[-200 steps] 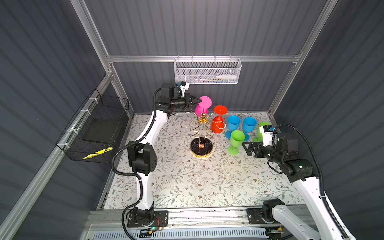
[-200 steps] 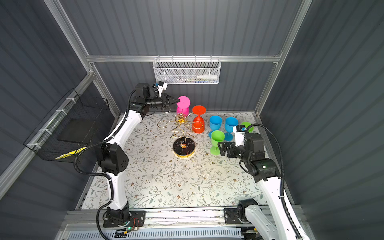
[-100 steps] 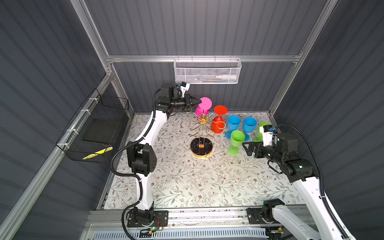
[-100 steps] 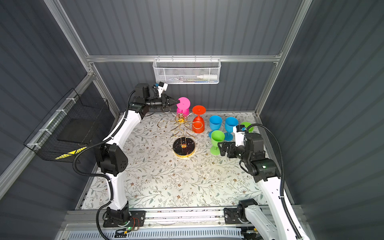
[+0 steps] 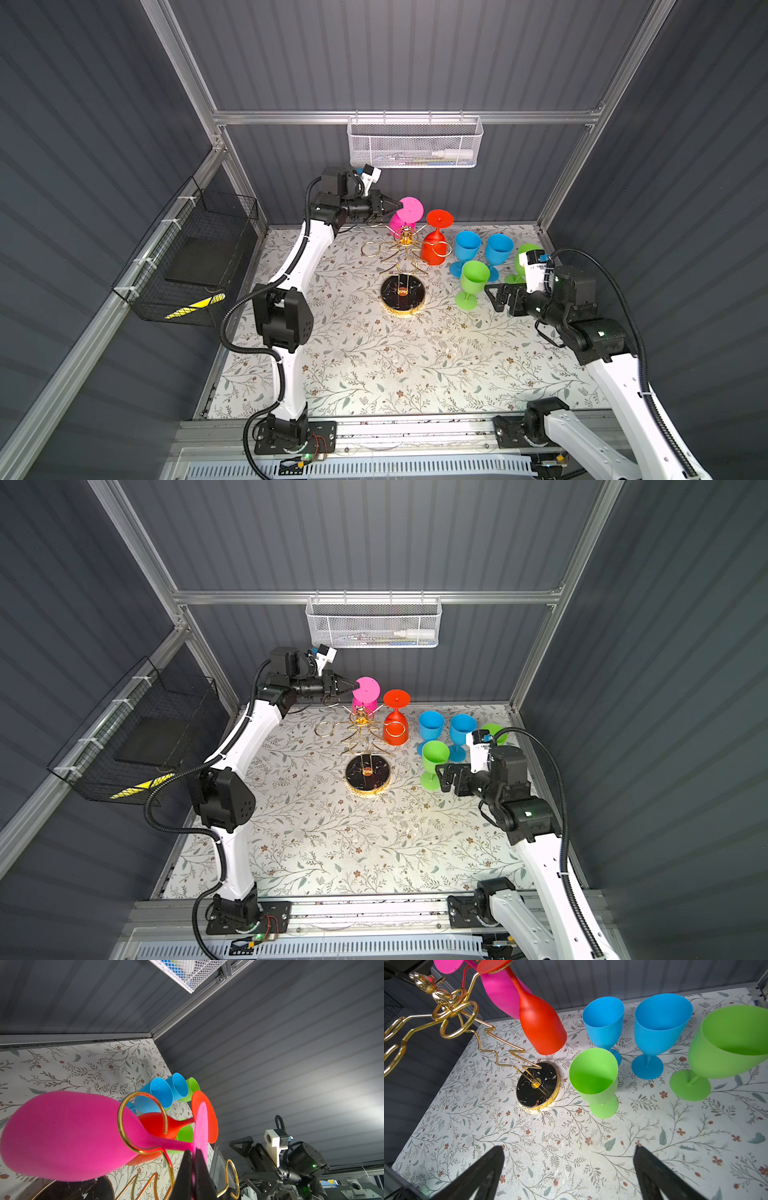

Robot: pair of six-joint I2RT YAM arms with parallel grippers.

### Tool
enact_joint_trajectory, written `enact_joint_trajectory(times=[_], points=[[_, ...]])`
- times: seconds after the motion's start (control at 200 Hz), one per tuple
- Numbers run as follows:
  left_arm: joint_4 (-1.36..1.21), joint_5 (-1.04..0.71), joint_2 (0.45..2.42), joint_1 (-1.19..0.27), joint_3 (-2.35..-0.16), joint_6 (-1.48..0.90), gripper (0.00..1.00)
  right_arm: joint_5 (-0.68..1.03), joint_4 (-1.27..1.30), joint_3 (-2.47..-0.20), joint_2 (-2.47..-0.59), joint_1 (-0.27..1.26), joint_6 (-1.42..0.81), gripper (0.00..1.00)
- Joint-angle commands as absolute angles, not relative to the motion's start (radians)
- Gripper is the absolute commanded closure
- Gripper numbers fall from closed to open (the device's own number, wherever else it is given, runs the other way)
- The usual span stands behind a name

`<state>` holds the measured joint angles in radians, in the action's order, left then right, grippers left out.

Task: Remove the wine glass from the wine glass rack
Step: 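Lift the pink glass up off the rack hook with the left gripper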

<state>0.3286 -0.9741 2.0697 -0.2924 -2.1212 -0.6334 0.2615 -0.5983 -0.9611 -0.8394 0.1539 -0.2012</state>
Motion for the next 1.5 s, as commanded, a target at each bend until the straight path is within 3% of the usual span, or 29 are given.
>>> enact_joint_trajectory(times=[0.0,0.55,1.496], points=[[0.400,-1.001,2.051,-0.303,-2.146,-0.597,1.00,0.252,-0.601,-0.955,-0.829,0.152,-0.193,0.01],[0.480,-0.981,2.066,-0.326,-2.216,-0.524,1.00,0.245,-0.602,-0.948,-0.825,0.151,-0.195,0.01],[0.278,-1.032,2.092,-0.336,-2.221,-0.672,1.00,0.230,-0.616,-0.948,-0.808,0.150,-0.190,0.01]])
